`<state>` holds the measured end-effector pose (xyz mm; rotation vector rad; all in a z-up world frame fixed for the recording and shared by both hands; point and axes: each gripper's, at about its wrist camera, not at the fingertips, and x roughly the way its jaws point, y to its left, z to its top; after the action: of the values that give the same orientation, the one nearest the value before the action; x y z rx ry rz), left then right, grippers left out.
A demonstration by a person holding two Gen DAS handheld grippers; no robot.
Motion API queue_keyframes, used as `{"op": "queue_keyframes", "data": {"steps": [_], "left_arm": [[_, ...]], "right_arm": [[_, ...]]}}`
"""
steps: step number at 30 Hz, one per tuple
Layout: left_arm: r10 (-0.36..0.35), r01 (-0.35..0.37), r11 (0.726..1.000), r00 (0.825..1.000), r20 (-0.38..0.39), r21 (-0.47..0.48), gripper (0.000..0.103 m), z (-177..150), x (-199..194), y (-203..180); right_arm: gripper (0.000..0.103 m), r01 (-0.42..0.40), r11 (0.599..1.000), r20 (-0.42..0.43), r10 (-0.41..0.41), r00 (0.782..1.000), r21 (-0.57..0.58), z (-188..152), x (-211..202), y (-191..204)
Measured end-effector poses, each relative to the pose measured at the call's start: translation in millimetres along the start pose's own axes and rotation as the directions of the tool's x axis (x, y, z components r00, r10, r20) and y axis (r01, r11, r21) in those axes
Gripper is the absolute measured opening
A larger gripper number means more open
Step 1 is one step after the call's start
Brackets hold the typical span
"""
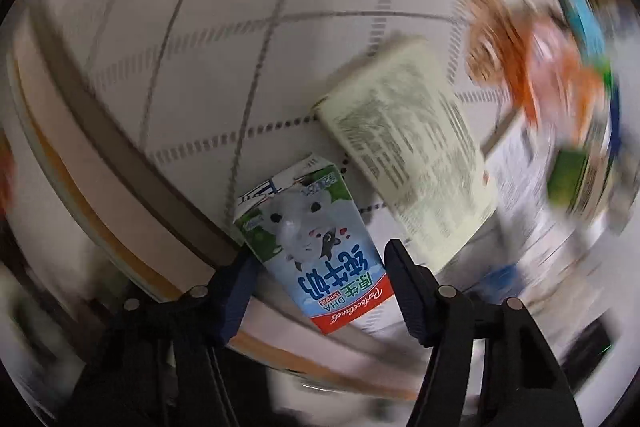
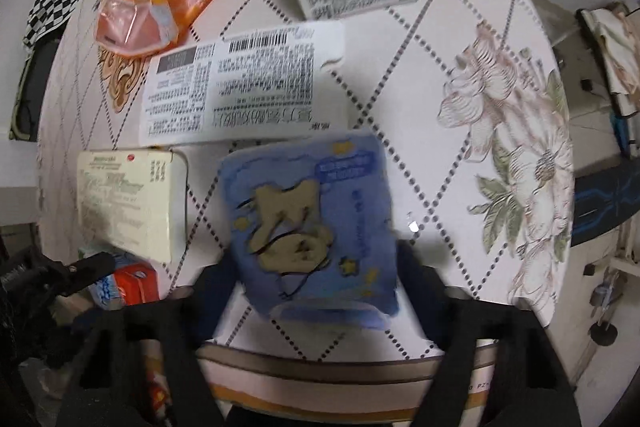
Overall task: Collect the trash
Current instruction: 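Grasp the milk carton with the left tool while the right tool grasps the blue snack packet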
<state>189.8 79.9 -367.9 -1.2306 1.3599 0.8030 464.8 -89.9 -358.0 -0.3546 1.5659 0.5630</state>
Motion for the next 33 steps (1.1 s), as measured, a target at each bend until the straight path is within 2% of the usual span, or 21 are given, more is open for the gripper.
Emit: {"op": "queue_keyframes", "data": {"steps": [1,2,3,4,5,6,8,10,11,13,17,20,21,24,27,29,33], "left_arm": [[0.068,-0.072,0.988,0.997,0.036,0.137,0.061,-2.9,-4.7,-12.9],[0.130,-0.143,0.958,0.989,0.069,0.248,0.060,-6.5,-6.8,-23.6],[0.182,-0.208,0.913,0.978,0.103,0.352,0.061,-11.0,-6.6,-33.6],[0.202,-0.233,0.877,0.972,0.119,0.421,0.061,-13.8,-5.7,-40.2],[0.221,-0.249,0.864,0.968,0.116,0.437,0.061,-13.2,-3.8,-41.9],[0.228,-0.248,0.869,0.969,0.098,0.428,0.061,-11.0,-0.8,-40.8],[0.204,-0.210,0.906,0.977,0.056,0.367,0.061,-3.9,4.8,-34.6],[0.186,-0.197,0.933,0.980,0.065,0.300,0.058,-1.3,4.4,-27.4],[0.190,-0.209,0.933,0.977,0.092,0.292,0.050,-2.3,0.3,-27.9],[0.189,-0.213,0.929,0.976,0.105,0.304,0.050,-4.6,-3.9,-28.1],[0.232,-0.281,0.889,0.957,0.174,0.360,0.049,-14.5,-16.6,-32.2],[0.246,-0.324,0.857,0.940,0.236,0.401,0.049,-25.6,-34.8,-39.4],[0.244,-0.332,0.850,0.936,0.253,0.410,0.049,-38.7,-38.3,-34.9],[0.230,-0.356,0.825,0.921,0.313,0.439,0.049,-50.8,-64.8,-40.2],[0.185,-0.348,0.813,0.915,0.359,0.467,0.049,-58.6,-92.5,-40.0],[0.146,-0.341,0.799,0.909,0.391,0.495,0.048,-66.7,-86.0,-44.4],[0.049,-0.317,0.752,0.902,0.430,0.578,0.048,-89.0,-96.7,-9.9]], "right_arm": [[0.066,0.000,1.000,-0.002,0.000,1.000,-0.006,-1.5,-1.1,-2.2],[0.059,0.002,1.000,-0.010,-0.002,1.000,-0.012,-3.9,-2.3,-4.5],[0.059,0.004,1.000,-0.022,-0.005,1.000,-0.017,-7.0,-3.9,-6.8],[0.059,0.004,1.000,-0.037,-0.005,0.999,-0.022,-10.9,-5.2,-9.3],[0.059,0.002,1.000,-0.048,-0.004,0.999,-0.026,-14.0,-6.4,-11.0],[0.059,0.004,1.000,-0.055,-0.005,0.998,-0.031,-15.3,-6.2,-11.8],[0.060,0.002,1.000,-0.053,-0.004,0.999,-0.025,-16.5,-6.1,-14.0],[0.067,-0.001,1.000,-0.049,0.001,0.999,-0.012,-13.8,-2.7,-15.6],[0.067,0.003,1.000,-0.044,-0.004,0.999,-0.013,-12.4,-2.1,-16.2],[0.067,0.023,1.000,-0.038,-0.024,0.999,-0.021,-9.1,-4.0,-19.0],[0.067,0.062,0.997,-0.019,-0.063,0.998,-0.034,-13.1,5.0,-10.6],[0.057,0.089,0.995,0.018,-0.088,0.996,-0.047,-23.8,13.3,-5.7],[0.052,0.084,0.995,0.028,-0.083,0.996,-0.051,-30.9,14.3,-0.4],[0.043,0.078,0.996,0.046,-0.076,0.996,-0.053,-42.9,12.6,5.6],[0.042,0.062,0.997,0.084,-0.057,0.995,-0.049,-61.2,-0.6,14.3],[0.042,0.056,0.997,0.114,-0.050,0.992,-0.049,-74.7,-11.0,20.2],[0.040,0.033,0.999,0.163,-0.027,0.986,-0.034,-111.1,-36.4,37.6]]}}
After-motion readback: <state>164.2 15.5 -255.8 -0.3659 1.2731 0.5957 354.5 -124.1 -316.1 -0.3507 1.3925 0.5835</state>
